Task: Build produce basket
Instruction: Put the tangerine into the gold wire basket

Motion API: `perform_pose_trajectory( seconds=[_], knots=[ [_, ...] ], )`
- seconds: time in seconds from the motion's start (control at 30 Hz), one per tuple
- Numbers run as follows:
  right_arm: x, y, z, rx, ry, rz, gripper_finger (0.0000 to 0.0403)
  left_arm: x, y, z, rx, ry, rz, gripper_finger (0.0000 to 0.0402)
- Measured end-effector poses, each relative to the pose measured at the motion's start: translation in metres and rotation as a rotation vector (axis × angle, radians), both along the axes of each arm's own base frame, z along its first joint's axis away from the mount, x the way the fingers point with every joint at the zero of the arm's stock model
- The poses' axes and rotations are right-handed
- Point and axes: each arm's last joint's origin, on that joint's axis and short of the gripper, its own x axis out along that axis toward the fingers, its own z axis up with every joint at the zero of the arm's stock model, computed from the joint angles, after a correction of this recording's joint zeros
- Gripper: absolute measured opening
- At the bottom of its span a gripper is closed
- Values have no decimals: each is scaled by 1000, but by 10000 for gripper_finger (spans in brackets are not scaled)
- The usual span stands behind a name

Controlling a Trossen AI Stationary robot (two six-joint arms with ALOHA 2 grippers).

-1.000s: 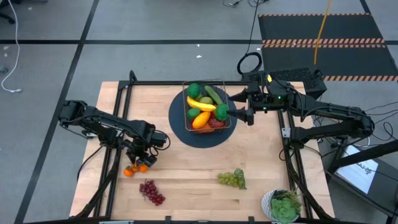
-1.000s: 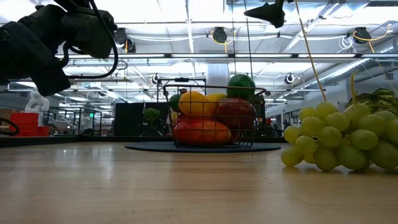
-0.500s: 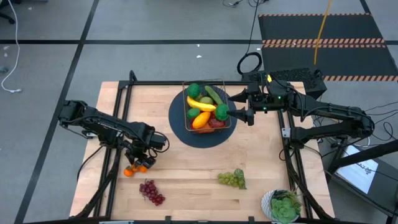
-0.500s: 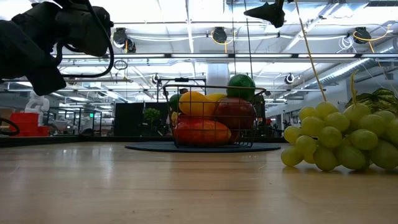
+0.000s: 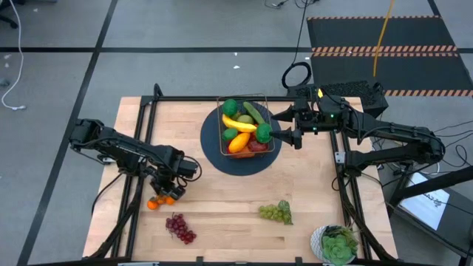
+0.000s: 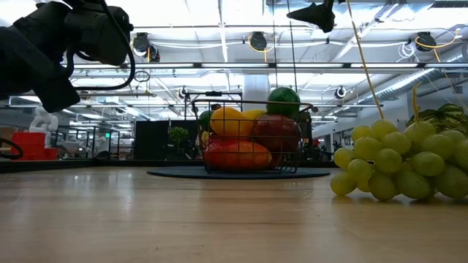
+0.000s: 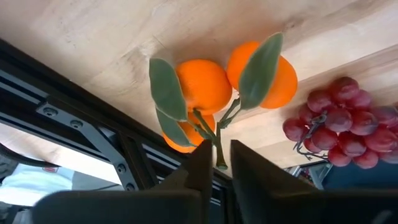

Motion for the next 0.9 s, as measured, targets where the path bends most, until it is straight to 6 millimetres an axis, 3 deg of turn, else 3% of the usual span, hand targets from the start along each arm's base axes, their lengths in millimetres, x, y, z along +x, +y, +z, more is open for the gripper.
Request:
perform_pose_trajectory(
  seconds=[0.13, 0.33, 0.47, 0.67, 0.9],
  knots=[
    [0, 0, 0, 0, 0, 0, 392, 0, 0, 0, -11, -6, -10, 12],
    [-3, 1, 3, -3, -12, 0, 392, 0, 0, 1, -42, 1, 4, 12],
    [-7, 2, 5, -25, -26, 4, 392, 9, 0, 14, -61, -35, 15, 6],
    [-8, 2, 6, -28, -28, 3, 392, 27, 8, 54, 14, -113, 34, 4],
    [-8, 2, 6, -28, -29, 3, 391, 47, 28, 124, 195, -306, 76, 3]
  ],
)
